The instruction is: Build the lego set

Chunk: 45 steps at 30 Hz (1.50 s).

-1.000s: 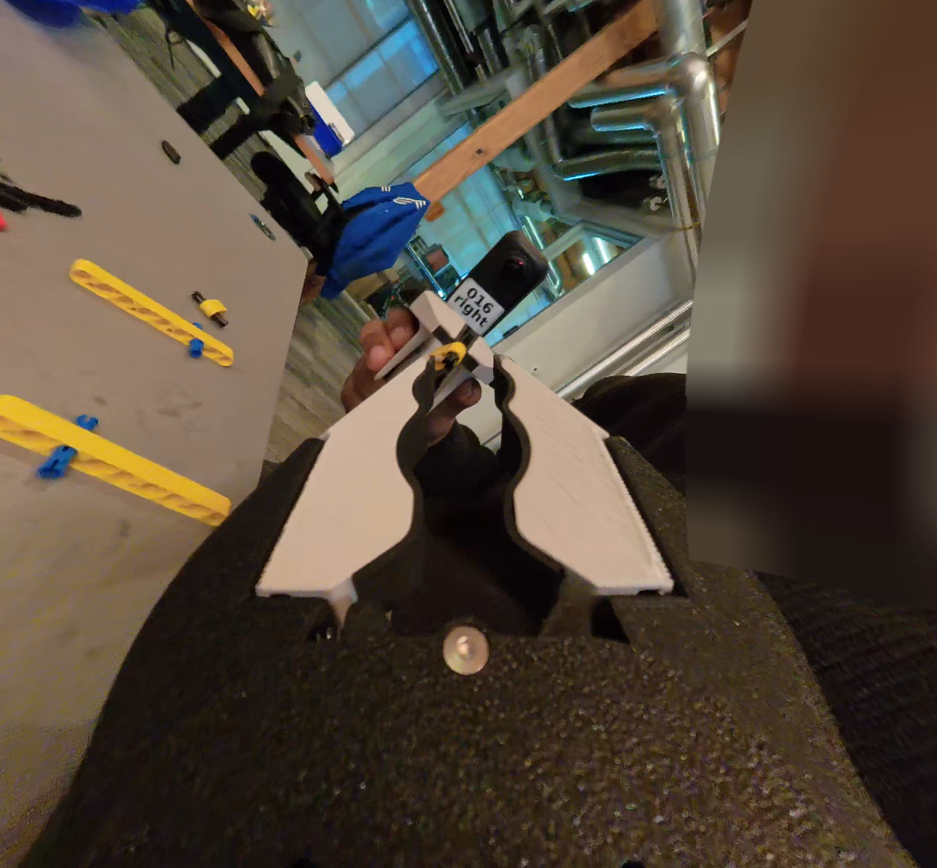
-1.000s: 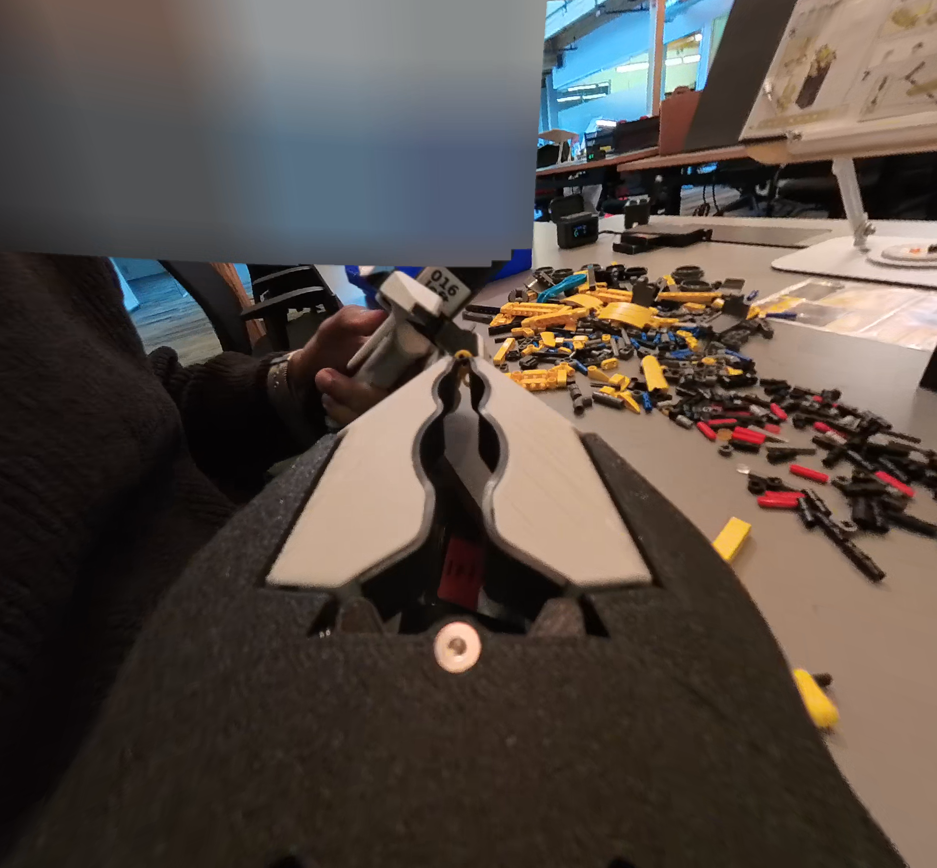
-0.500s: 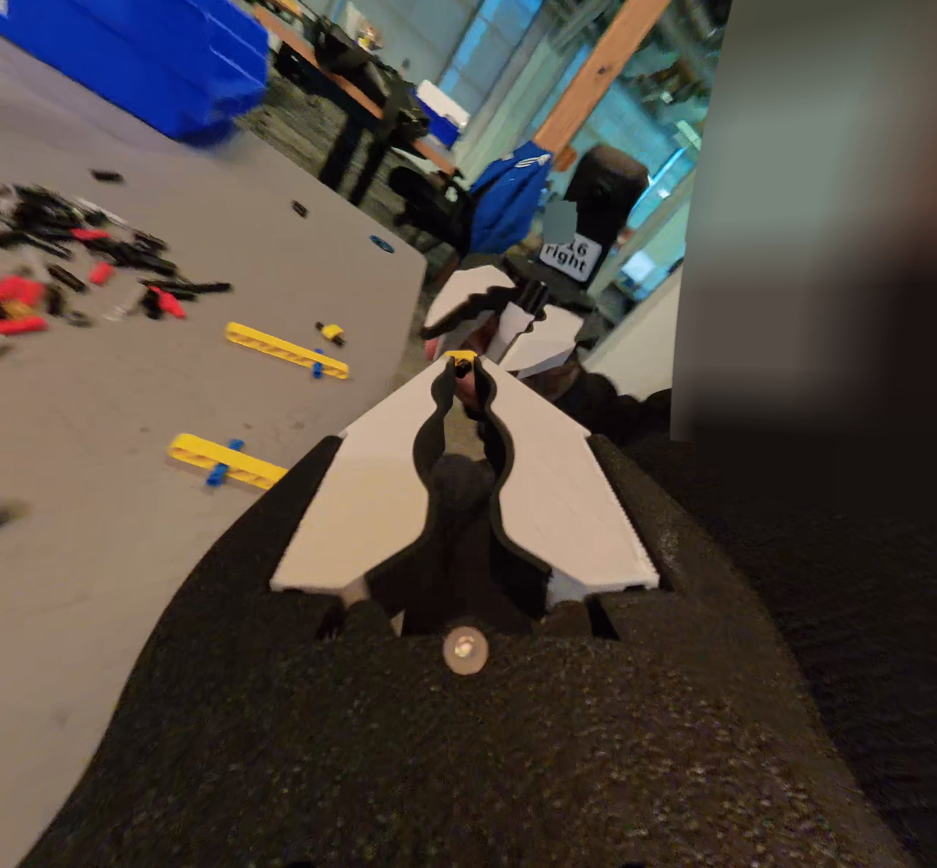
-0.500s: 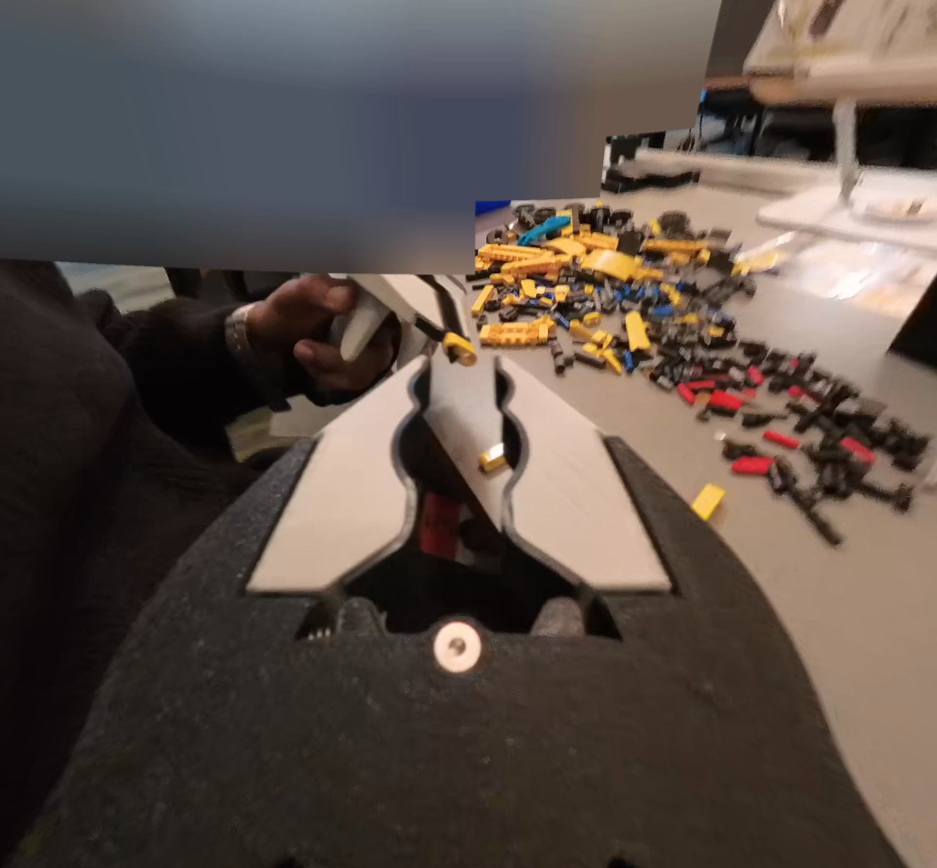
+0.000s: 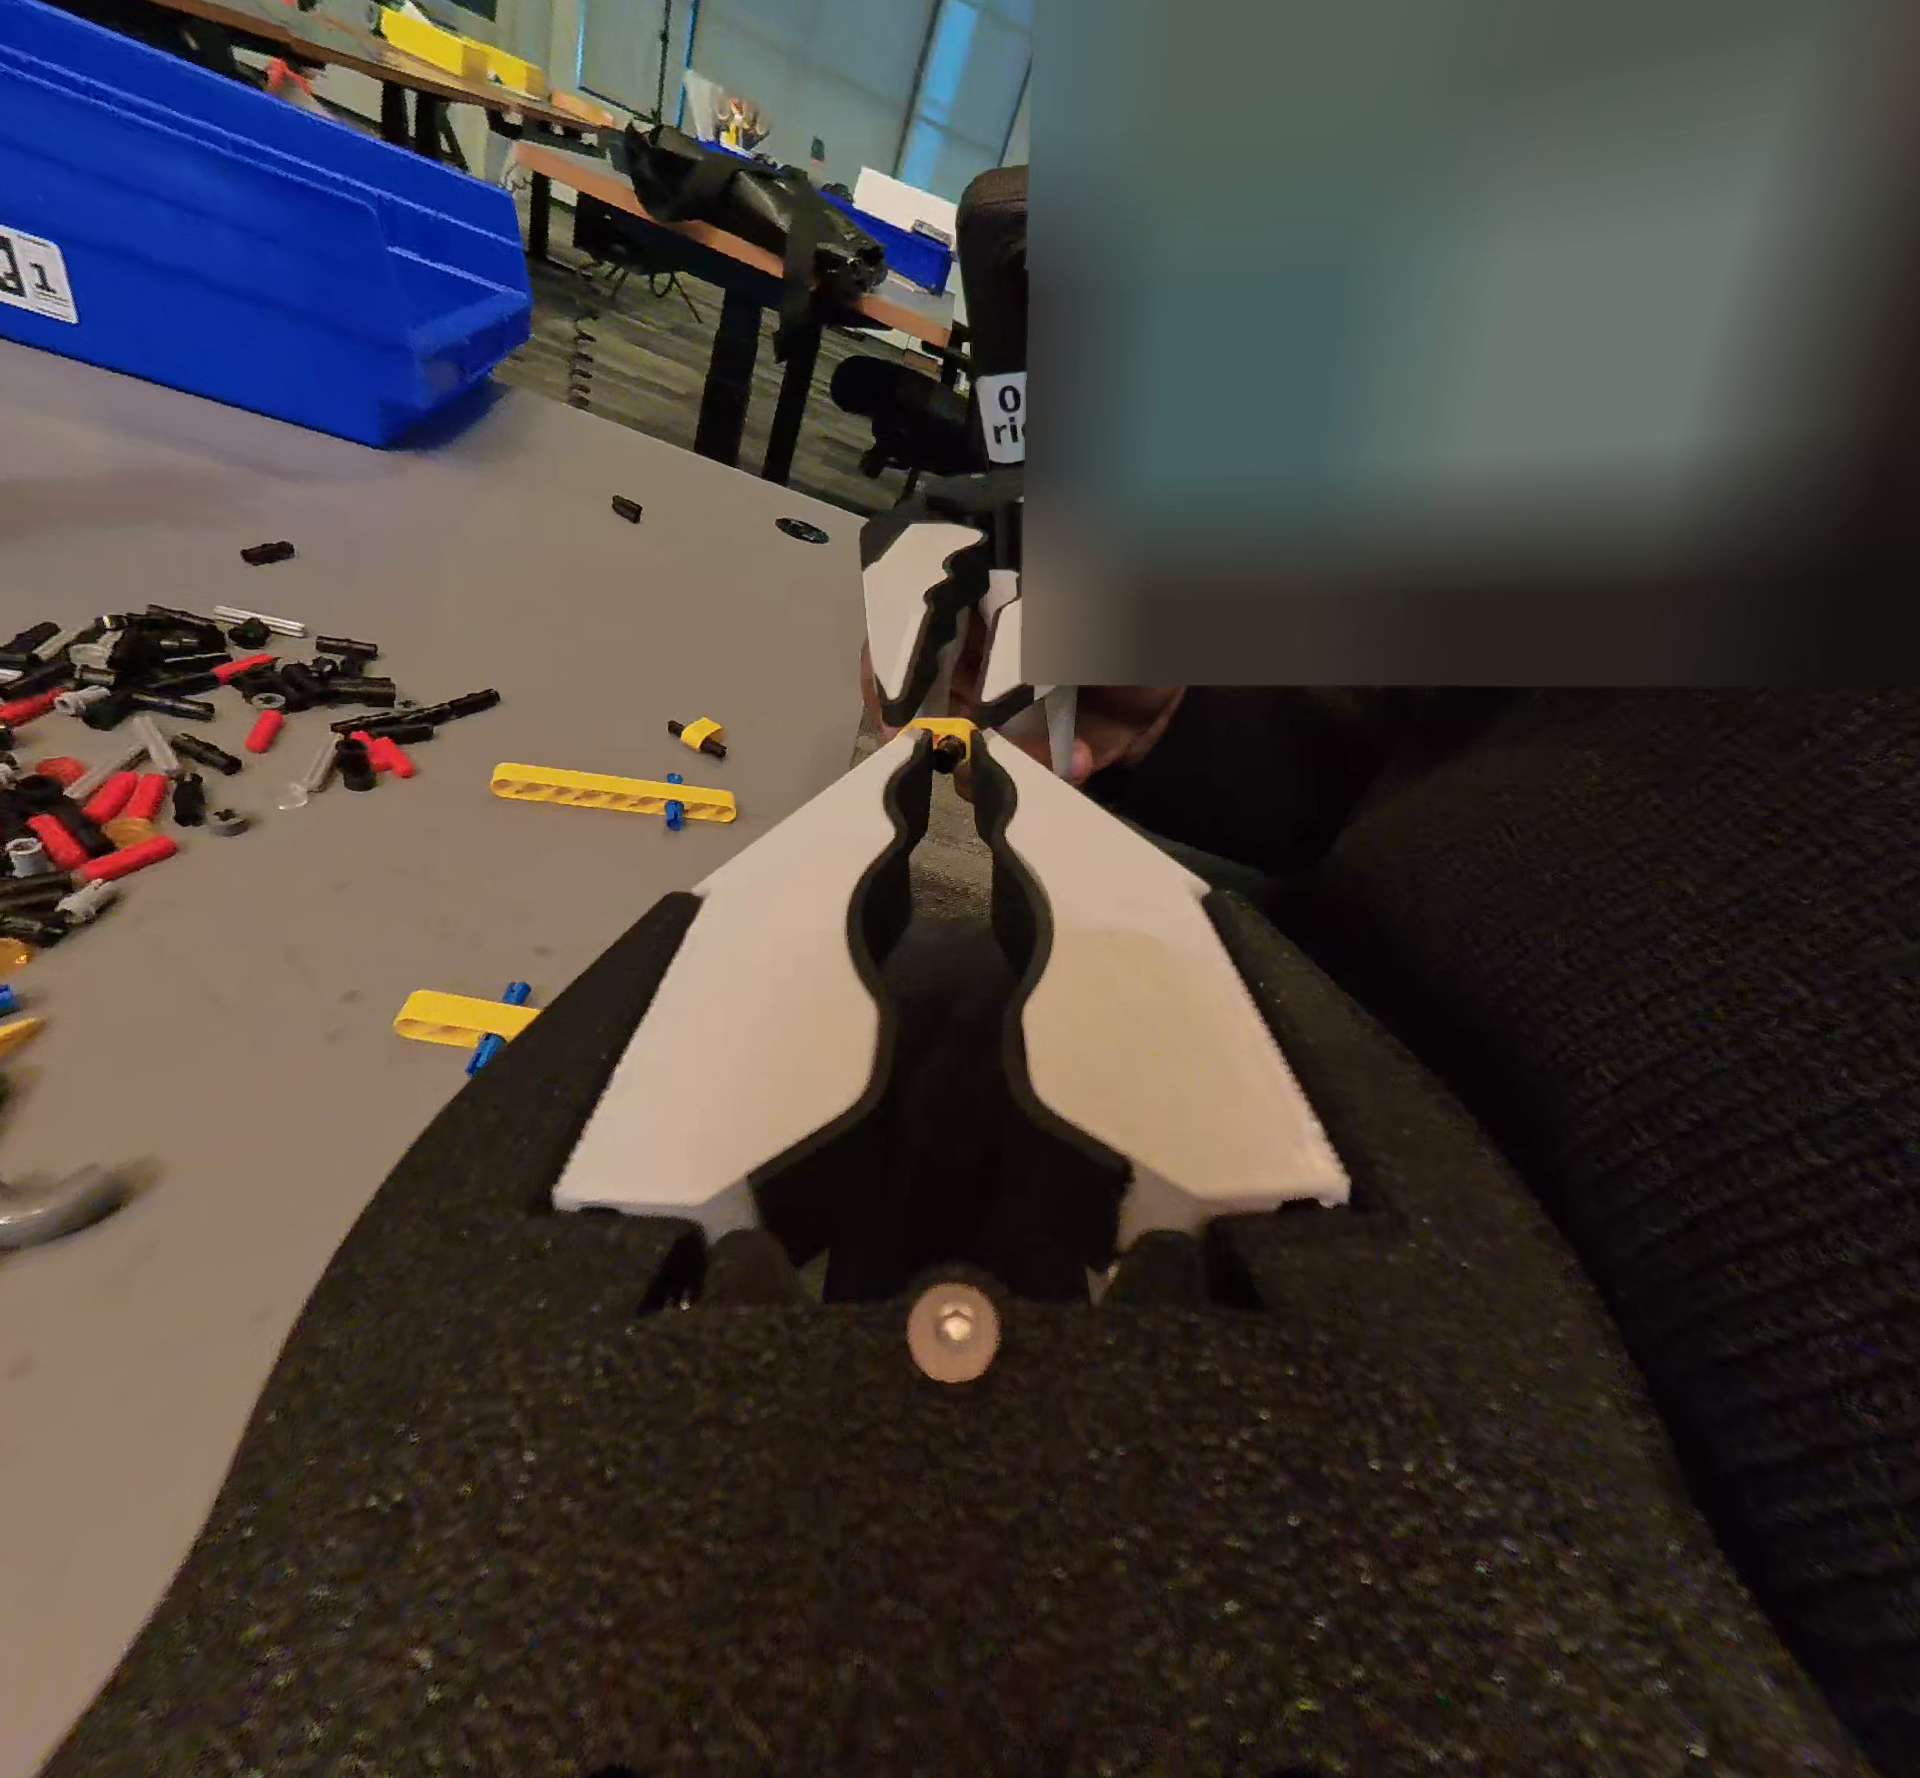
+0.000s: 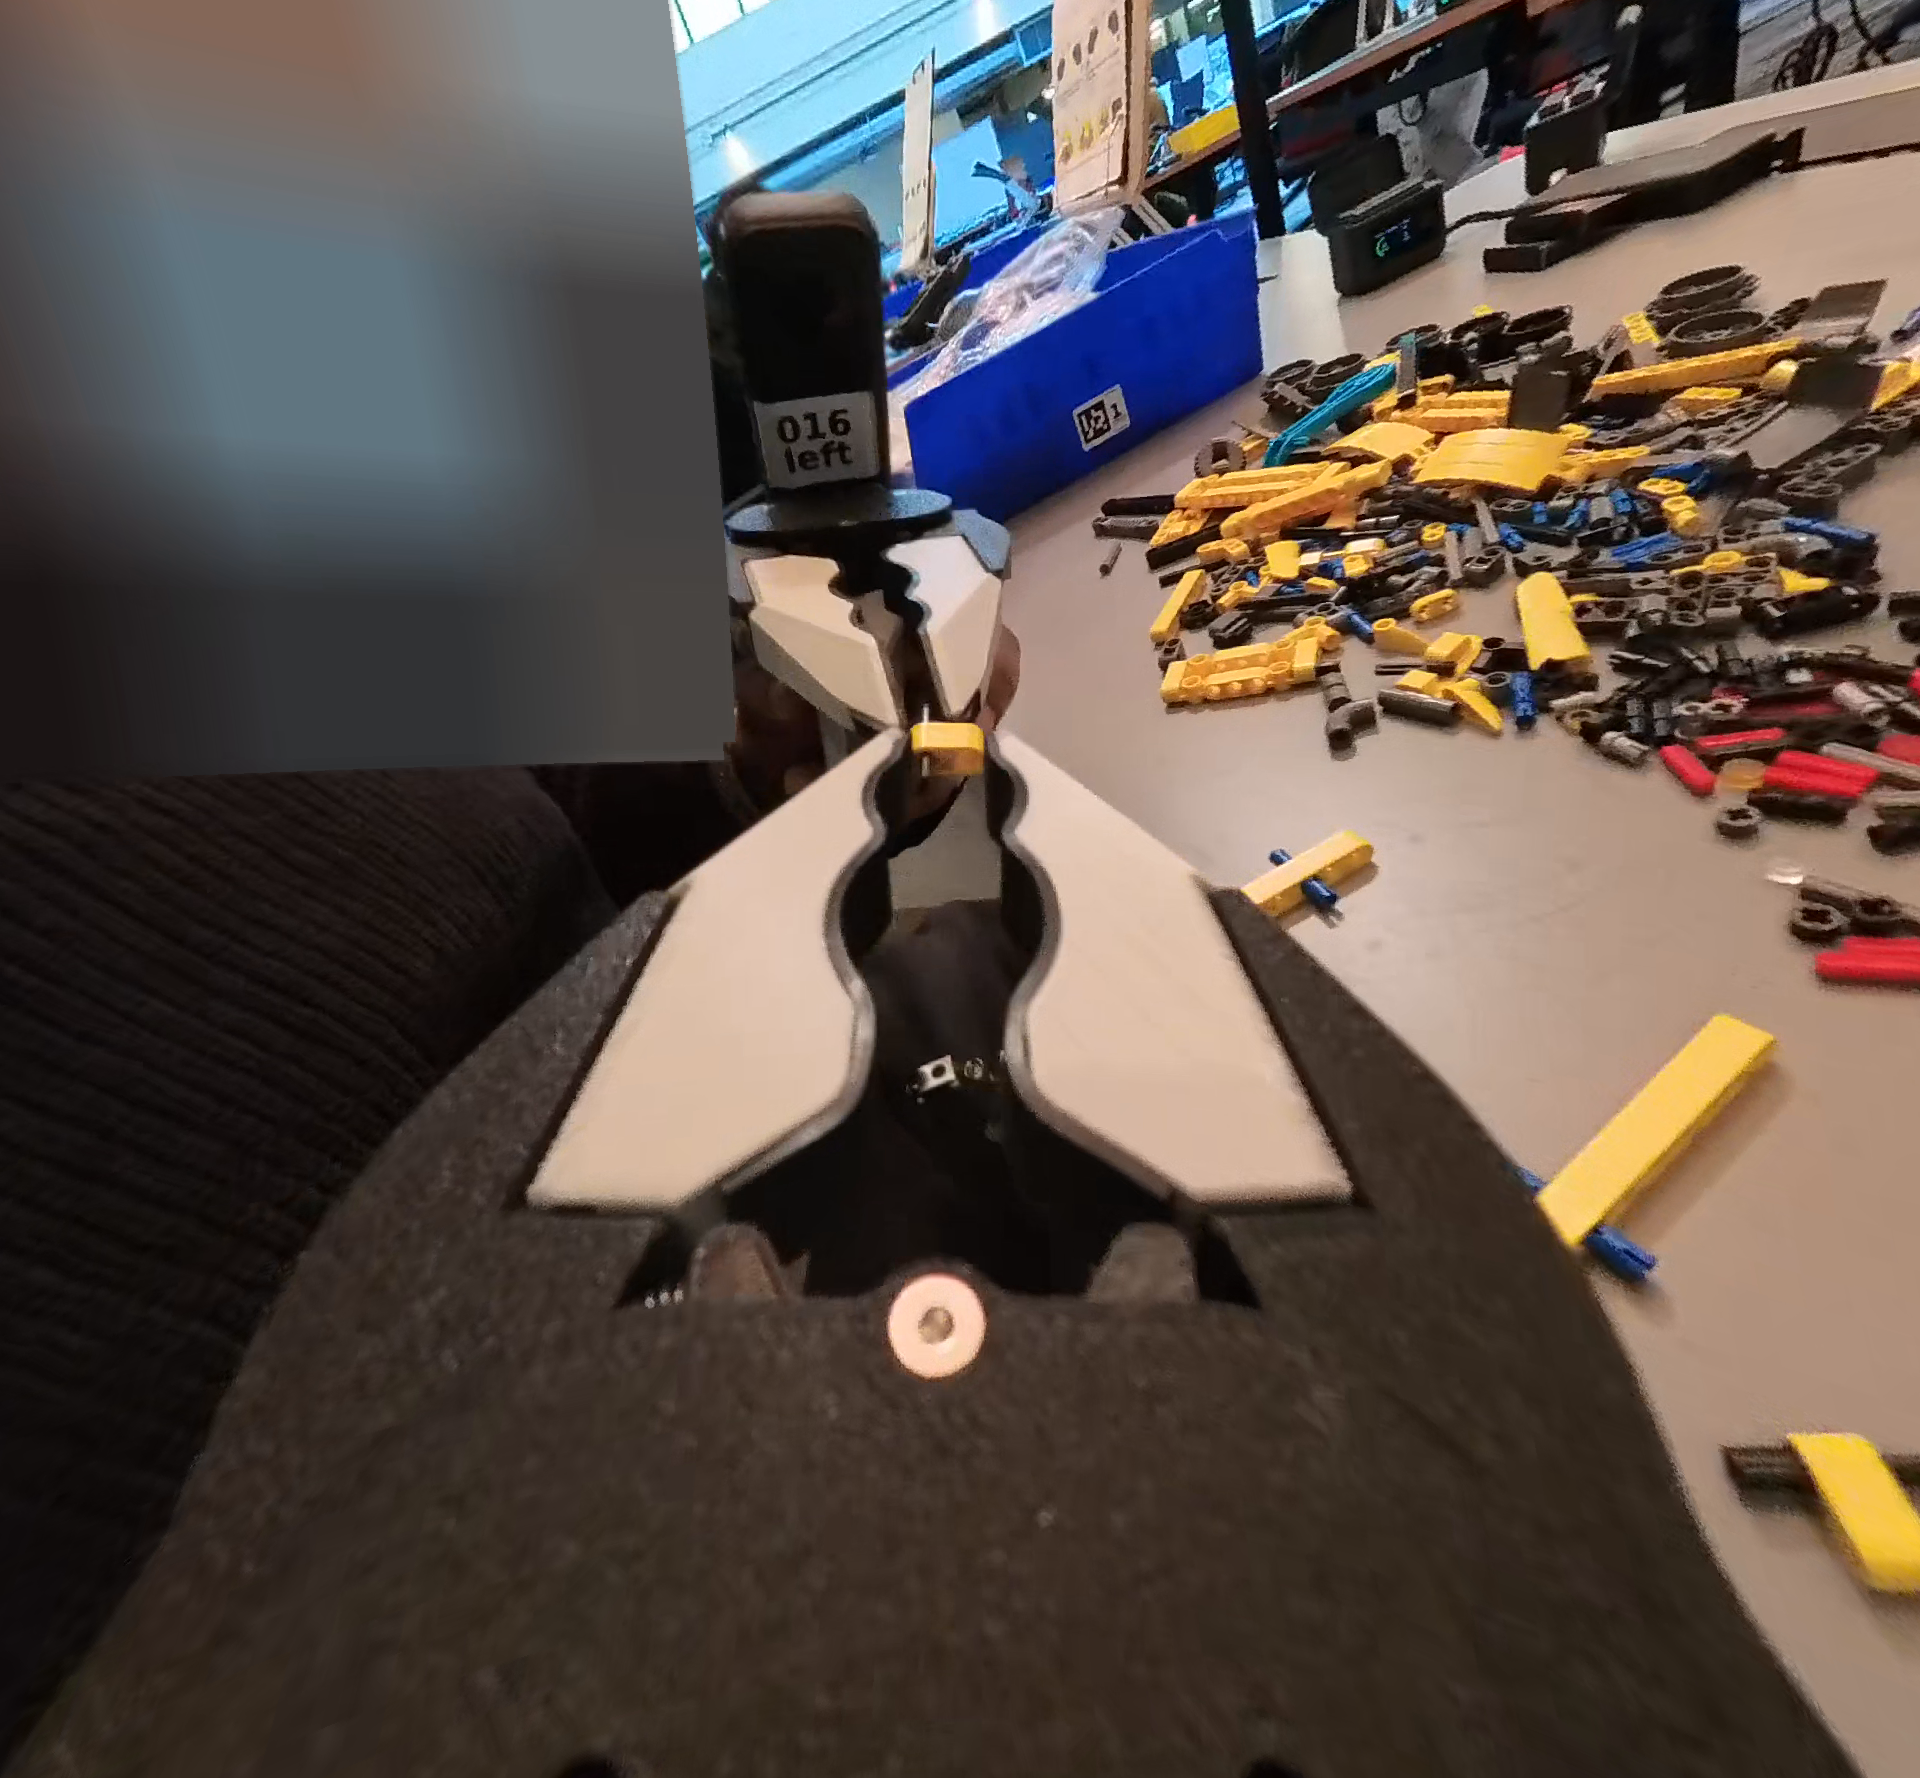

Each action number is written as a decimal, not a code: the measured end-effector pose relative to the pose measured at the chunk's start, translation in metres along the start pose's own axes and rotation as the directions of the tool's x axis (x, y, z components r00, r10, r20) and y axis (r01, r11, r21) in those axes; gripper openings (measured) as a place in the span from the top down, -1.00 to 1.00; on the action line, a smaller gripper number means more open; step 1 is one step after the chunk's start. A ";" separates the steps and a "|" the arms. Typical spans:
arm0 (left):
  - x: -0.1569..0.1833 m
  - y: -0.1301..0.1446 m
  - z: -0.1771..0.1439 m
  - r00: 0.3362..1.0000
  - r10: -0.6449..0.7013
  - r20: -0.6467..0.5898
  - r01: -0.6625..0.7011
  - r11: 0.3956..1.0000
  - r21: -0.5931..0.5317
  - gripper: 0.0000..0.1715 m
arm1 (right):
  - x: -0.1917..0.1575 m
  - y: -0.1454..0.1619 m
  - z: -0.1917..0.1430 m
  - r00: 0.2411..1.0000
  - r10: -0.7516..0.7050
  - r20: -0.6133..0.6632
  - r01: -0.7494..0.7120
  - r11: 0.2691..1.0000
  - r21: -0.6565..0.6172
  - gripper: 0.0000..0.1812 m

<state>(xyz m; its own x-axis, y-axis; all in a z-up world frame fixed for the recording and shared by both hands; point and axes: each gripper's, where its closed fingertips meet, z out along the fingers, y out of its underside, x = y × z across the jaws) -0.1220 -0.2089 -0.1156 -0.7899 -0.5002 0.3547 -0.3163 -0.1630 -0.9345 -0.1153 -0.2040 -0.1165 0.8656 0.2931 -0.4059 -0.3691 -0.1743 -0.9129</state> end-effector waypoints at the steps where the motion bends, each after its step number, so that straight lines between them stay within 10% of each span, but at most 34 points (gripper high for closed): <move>1: 0.000 0.000 0.000 1.000 -0.005 -0.004 0.005 1.000 0.000 0.93 | -0.001 0.000 0.000 1.000 -0.007 0.003 0.007 1.000 -0.004 0.85; 24: -0.011 0.014 0.002 0.999 -0.018 0.041 0.021 0.997 -0.074 0.90 | 0.006 0.019 0.001 0.979 -0.202 -0.015 0.192 0.950 -0.246 0.98; 30: -0.050 0.018 -0.009 0.954 0.091 0.285 -0.039 0.982 -0.182 -0.08 | 0.031 0.026 -0.008 0.970 -0.212 -0.116 0.173 0.945 -0.279 0.98; 45: -0.092 0.077 -0.004 0.933 0.327 0.152 -0.136 0.711 -0.690 -0.14 | 0.082 0.057 0.007 0.888 -0.452 0.084 0.395 0.655 -0.644 0.98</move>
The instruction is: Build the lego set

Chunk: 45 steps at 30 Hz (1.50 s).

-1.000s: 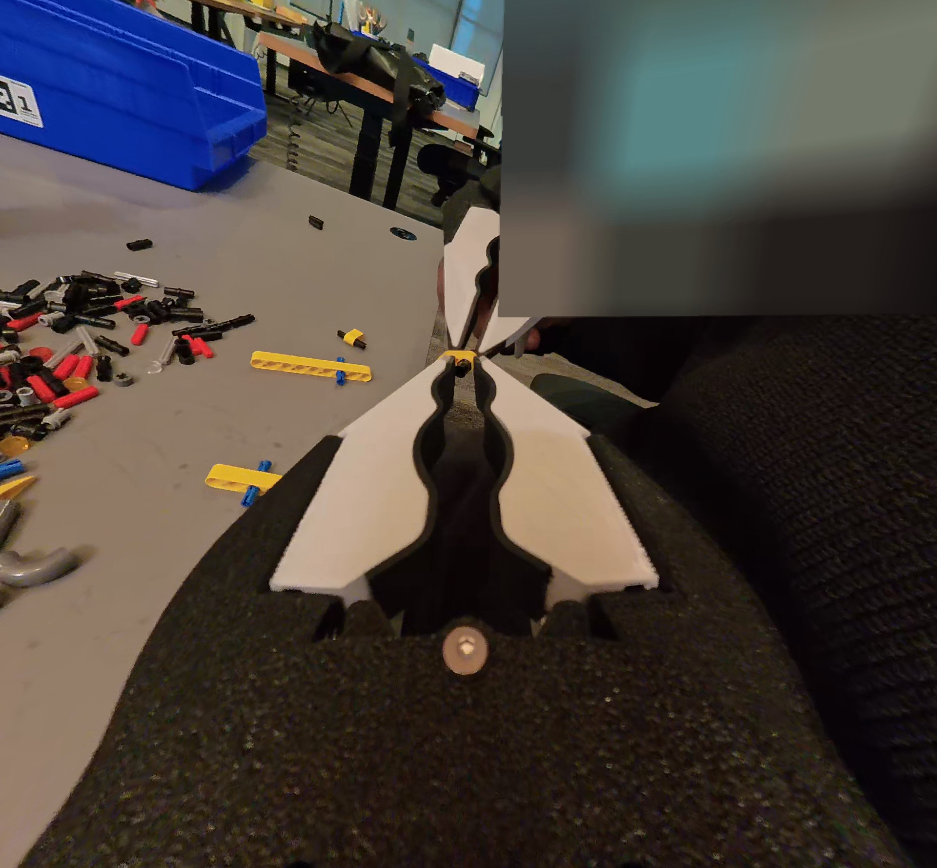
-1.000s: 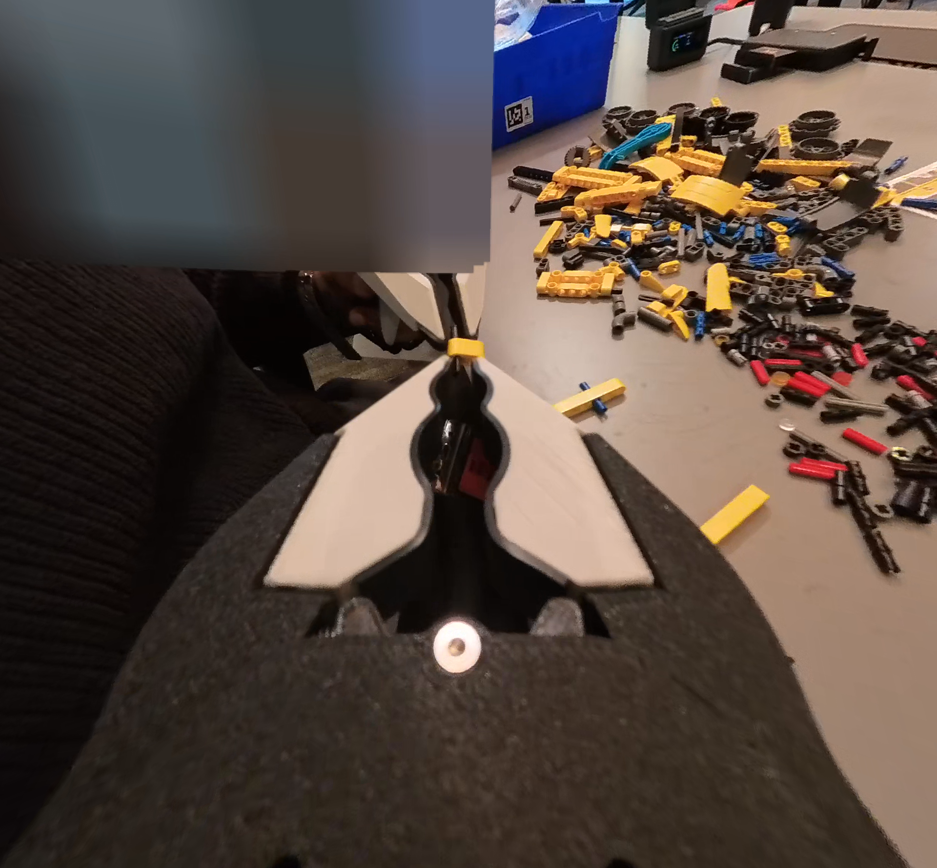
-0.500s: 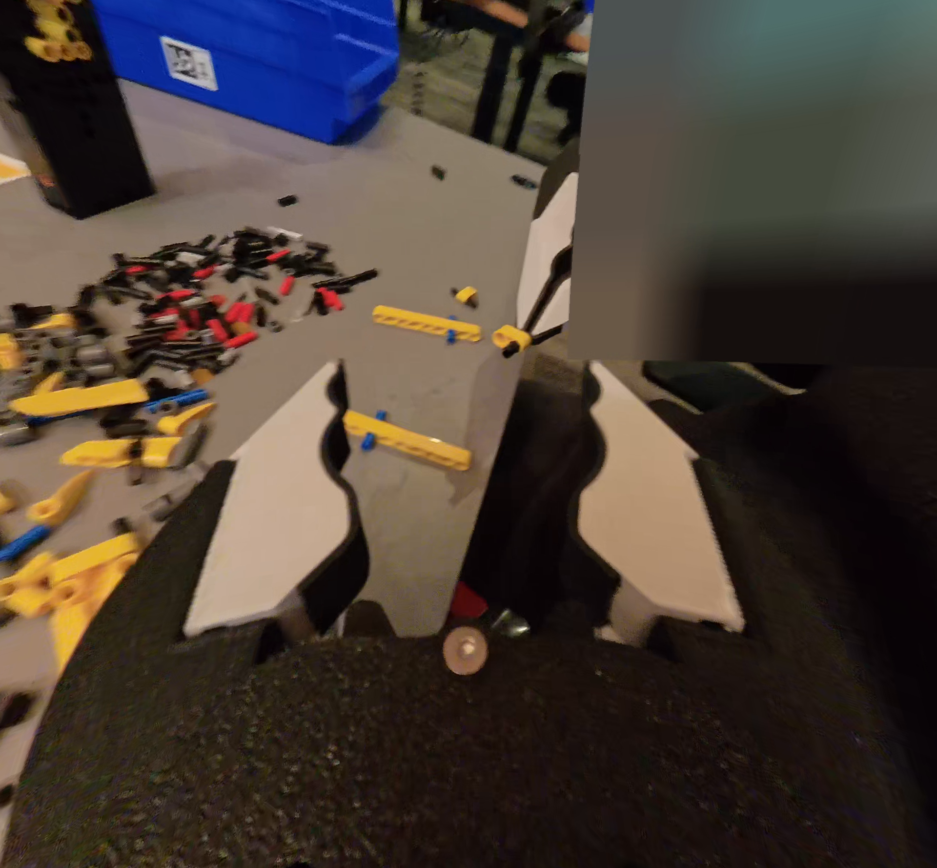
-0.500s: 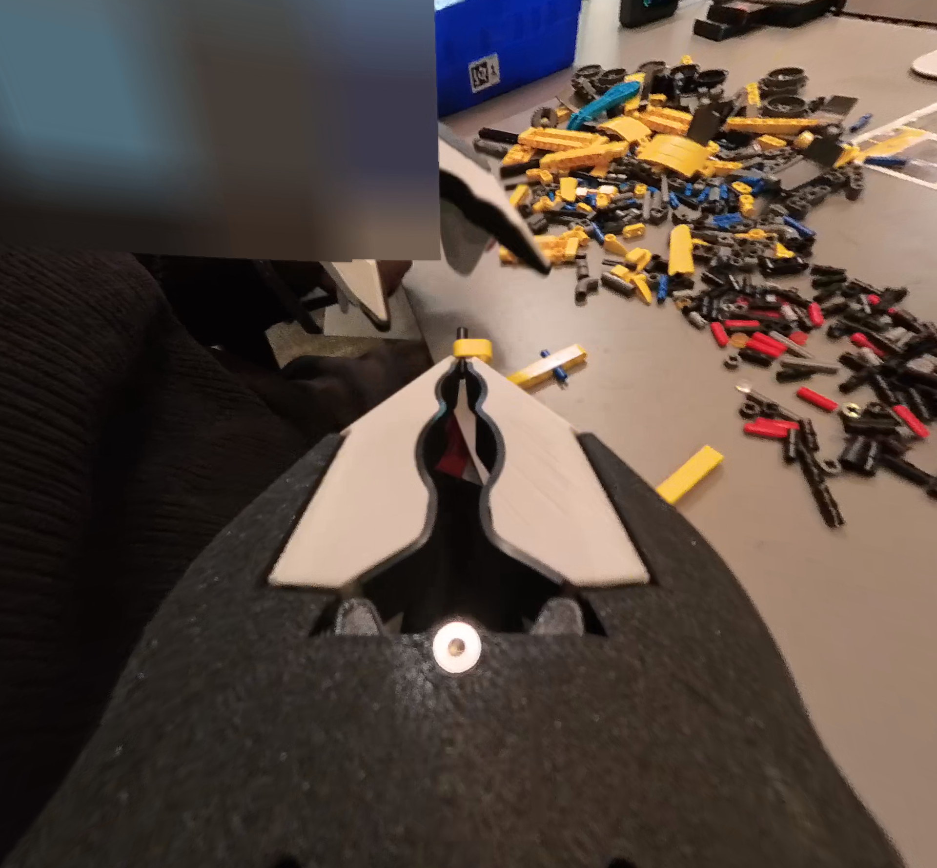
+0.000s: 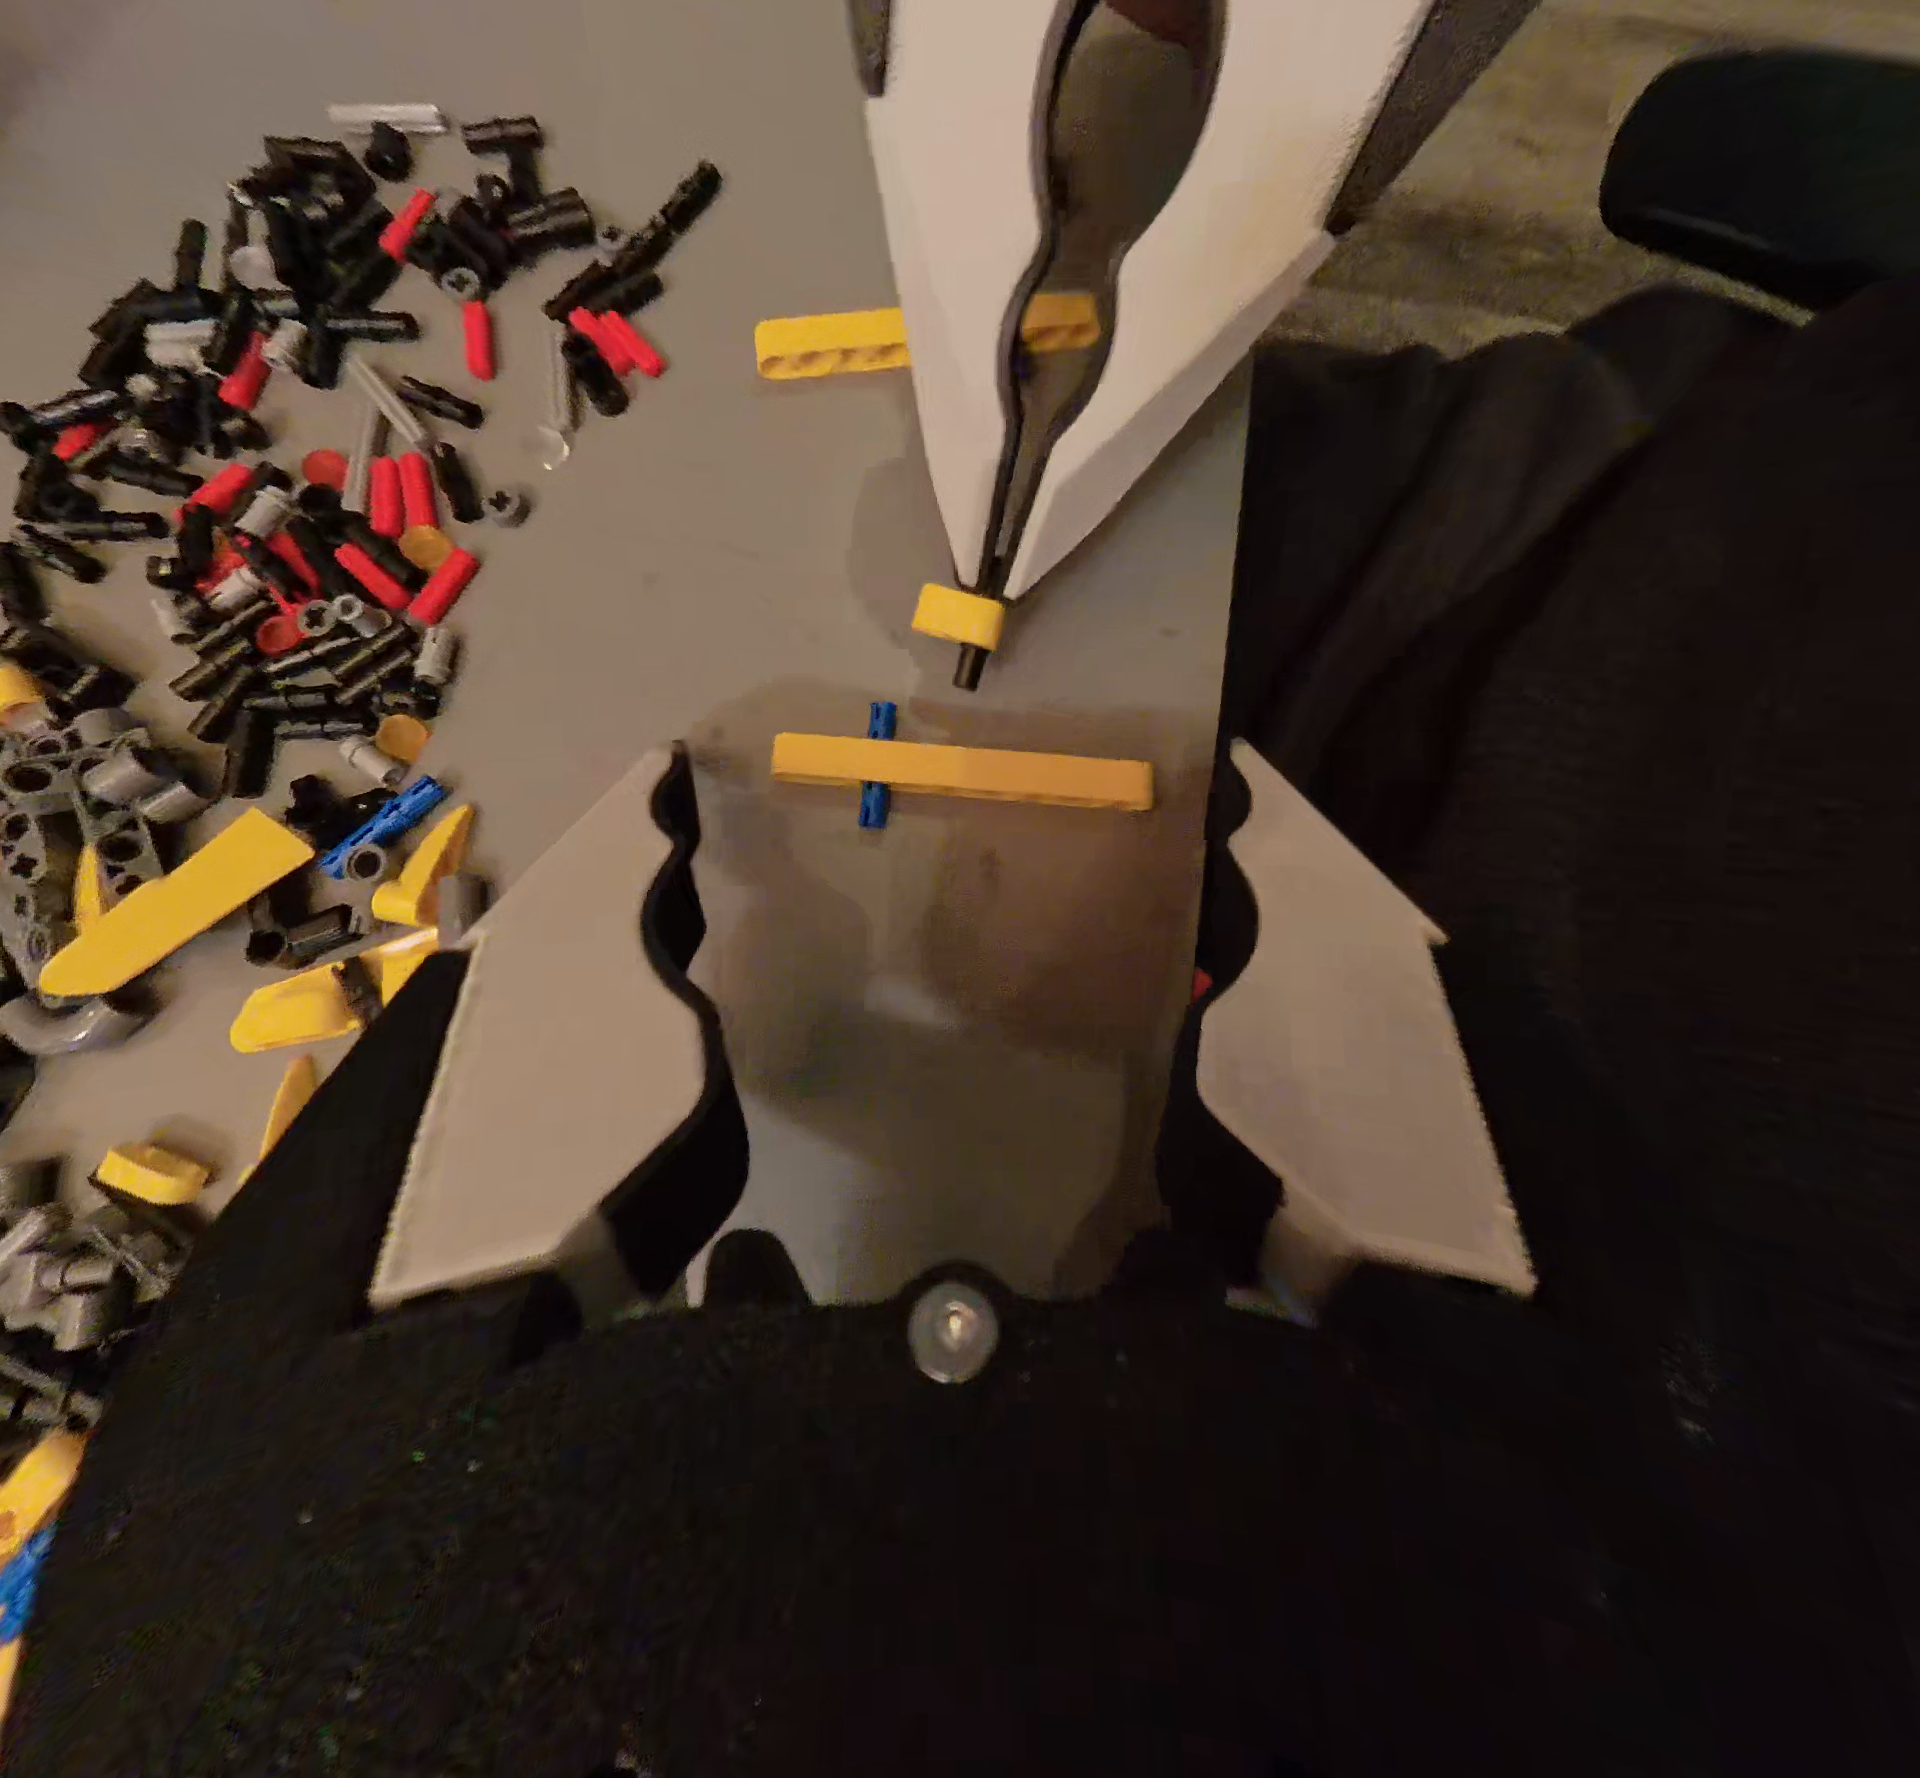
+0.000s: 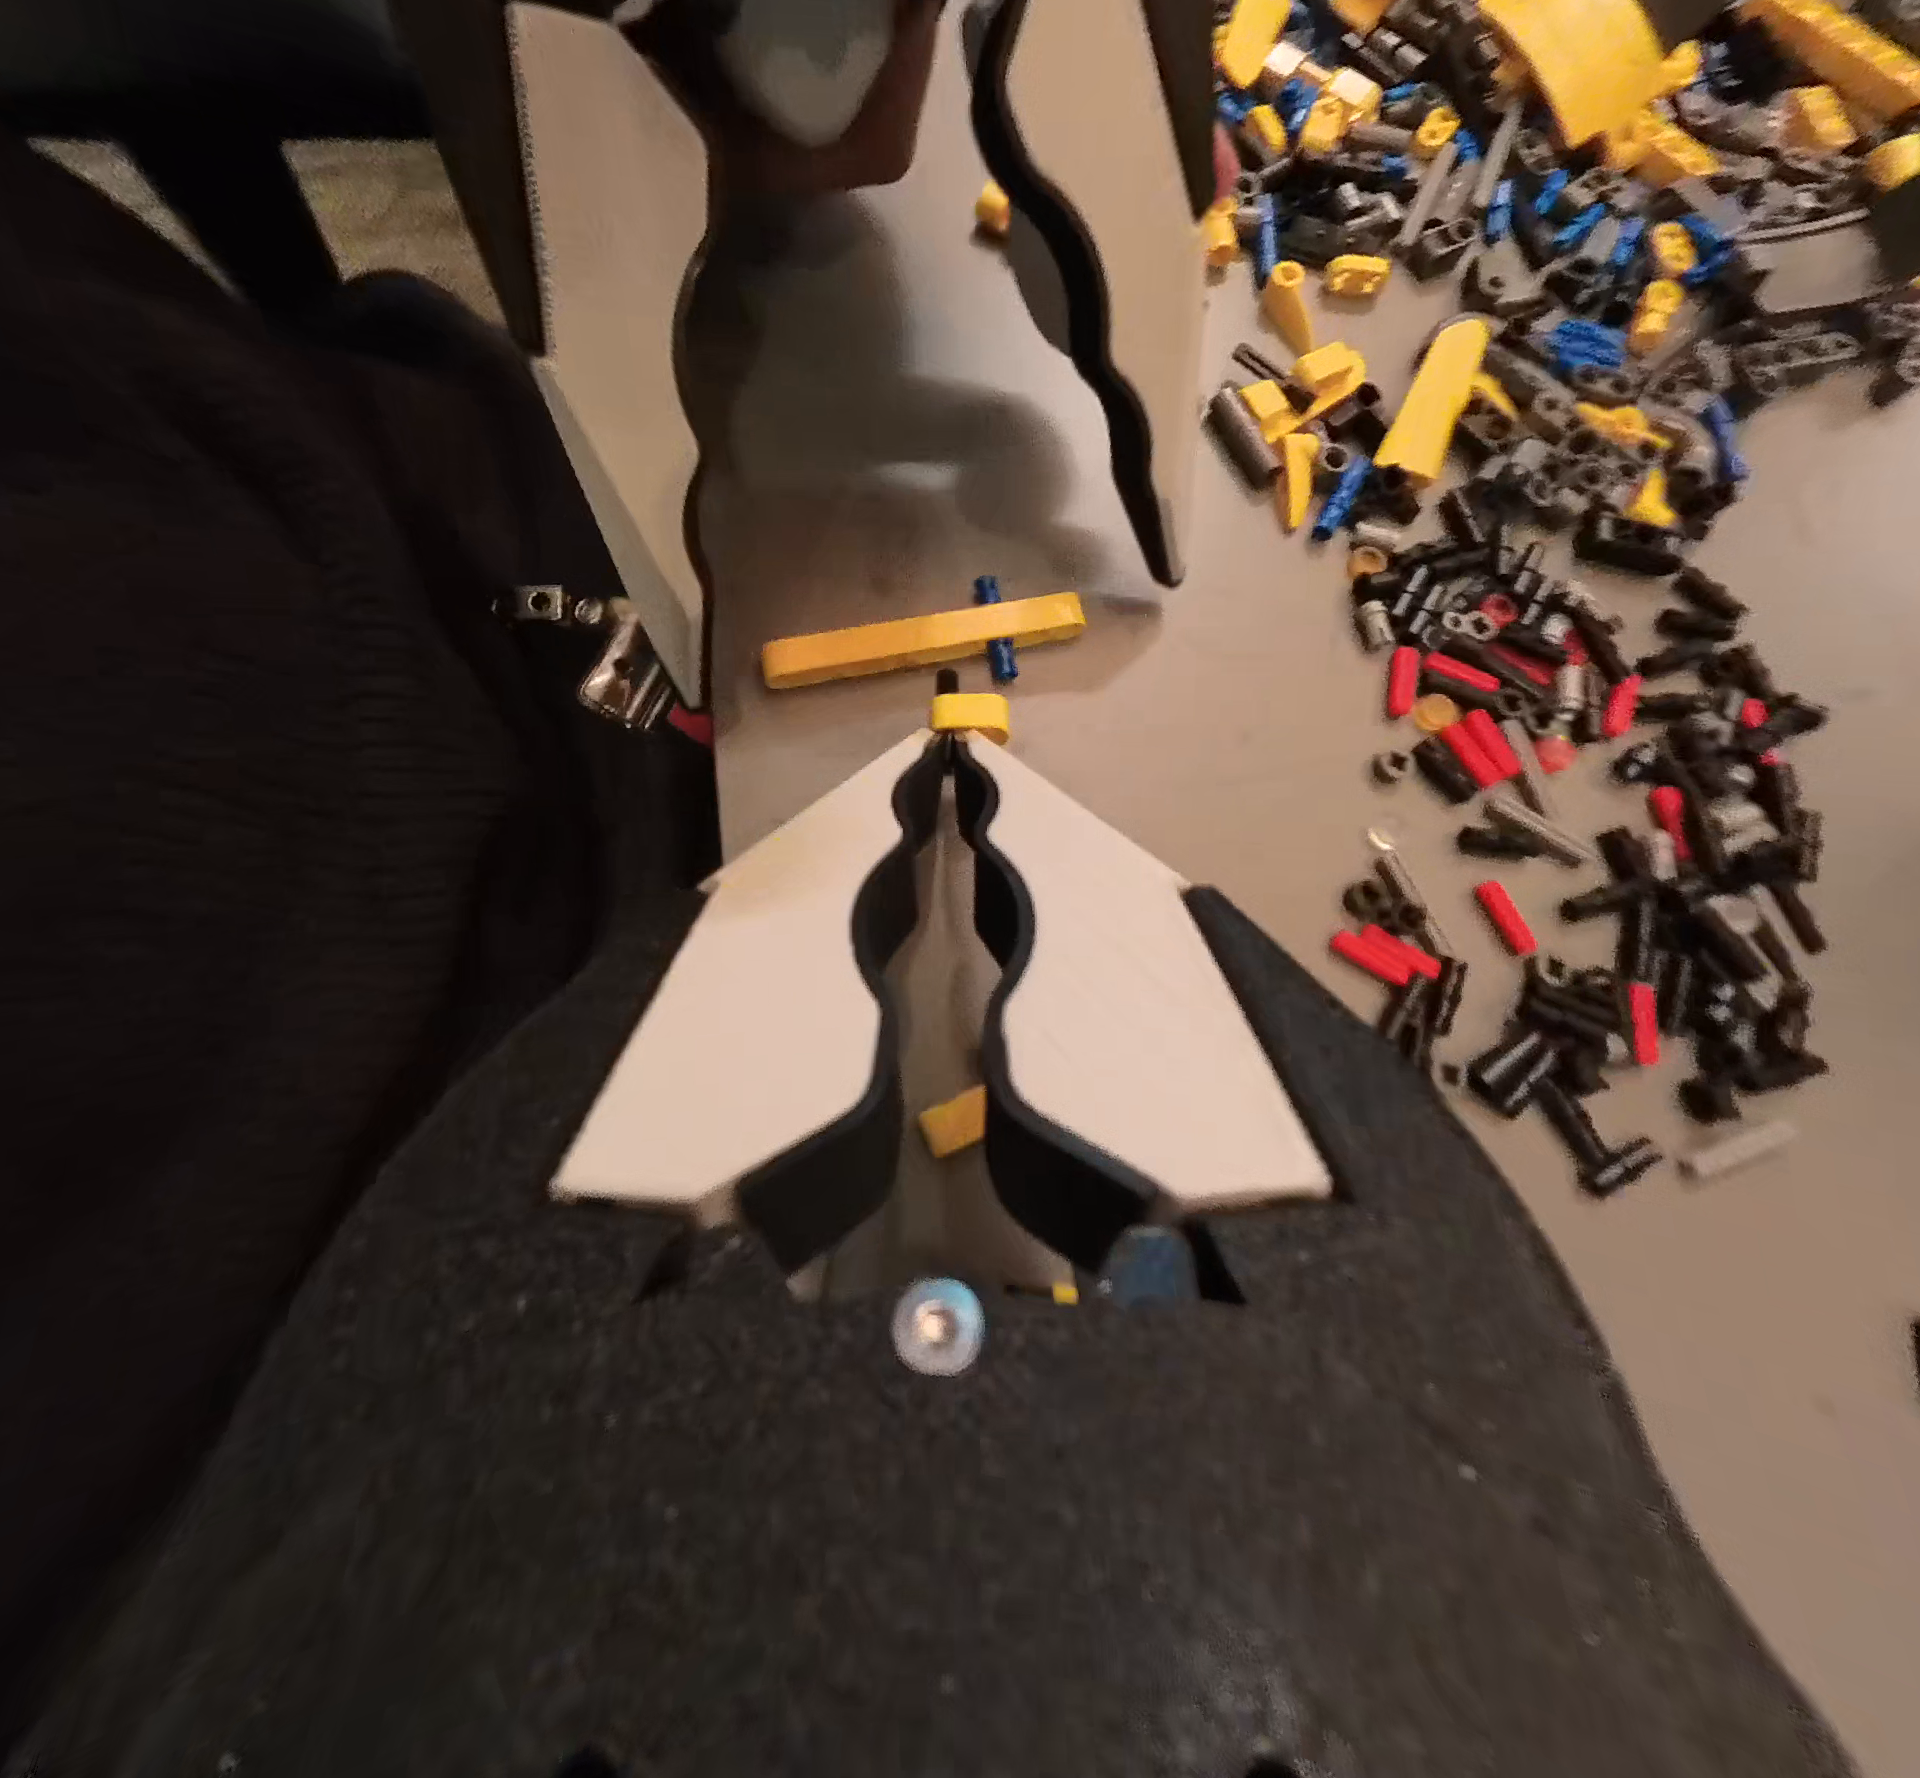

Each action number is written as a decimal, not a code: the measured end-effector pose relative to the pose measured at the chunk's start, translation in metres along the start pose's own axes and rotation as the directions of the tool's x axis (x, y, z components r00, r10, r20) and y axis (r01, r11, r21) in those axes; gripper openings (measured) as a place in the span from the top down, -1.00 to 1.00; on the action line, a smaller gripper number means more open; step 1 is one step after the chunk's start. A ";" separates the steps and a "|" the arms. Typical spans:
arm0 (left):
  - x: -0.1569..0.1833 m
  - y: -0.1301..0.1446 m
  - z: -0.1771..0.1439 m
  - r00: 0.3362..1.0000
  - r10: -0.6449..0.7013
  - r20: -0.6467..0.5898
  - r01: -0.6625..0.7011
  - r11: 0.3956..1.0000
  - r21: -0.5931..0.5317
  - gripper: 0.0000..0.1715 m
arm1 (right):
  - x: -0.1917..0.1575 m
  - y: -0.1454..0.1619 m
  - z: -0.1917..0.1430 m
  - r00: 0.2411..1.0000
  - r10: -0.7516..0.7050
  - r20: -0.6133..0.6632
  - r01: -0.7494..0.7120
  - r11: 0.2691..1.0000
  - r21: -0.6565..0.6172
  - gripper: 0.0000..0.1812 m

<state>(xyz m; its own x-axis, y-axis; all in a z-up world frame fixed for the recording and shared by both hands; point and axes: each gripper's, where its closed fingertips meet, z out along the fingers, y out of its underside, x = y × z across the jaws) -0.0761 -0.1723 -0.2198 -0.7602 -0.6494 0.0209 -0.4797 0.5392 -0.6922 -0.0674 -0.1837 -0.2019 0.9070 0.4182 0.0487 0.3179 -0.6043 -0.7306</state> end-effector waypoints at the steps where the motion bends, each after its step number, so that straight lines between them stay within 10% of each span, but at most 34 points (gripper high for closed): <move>1: 0.002 0.002 0.001 1.000 0.009 -0.012 -0.009 1.000 -0.015 -0.06 | 0.000 0.002 0.003 1.000 -0.017 0.012 0.017 1.000 -0.016 0.98; 45: 0.023 -0.006 -0.015 0.998 0.027 -0.060 -0.018 0.989 0.144 0.14 | -0.019 -0.002 0.003 0.994 0.091 -0.062 -0.085 0.991 0.101 0.98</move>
<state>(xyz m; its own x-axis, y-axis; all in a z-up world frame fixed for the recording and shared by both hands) -0.0973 -0.1821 -0.2039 -0.7975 -0.6017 0.0454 -0.3979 0.4678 -0.7892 -0.0861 -0.1882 -0.2033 0.9475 0.3188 0.0236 0.2102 -0.5659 -0.7972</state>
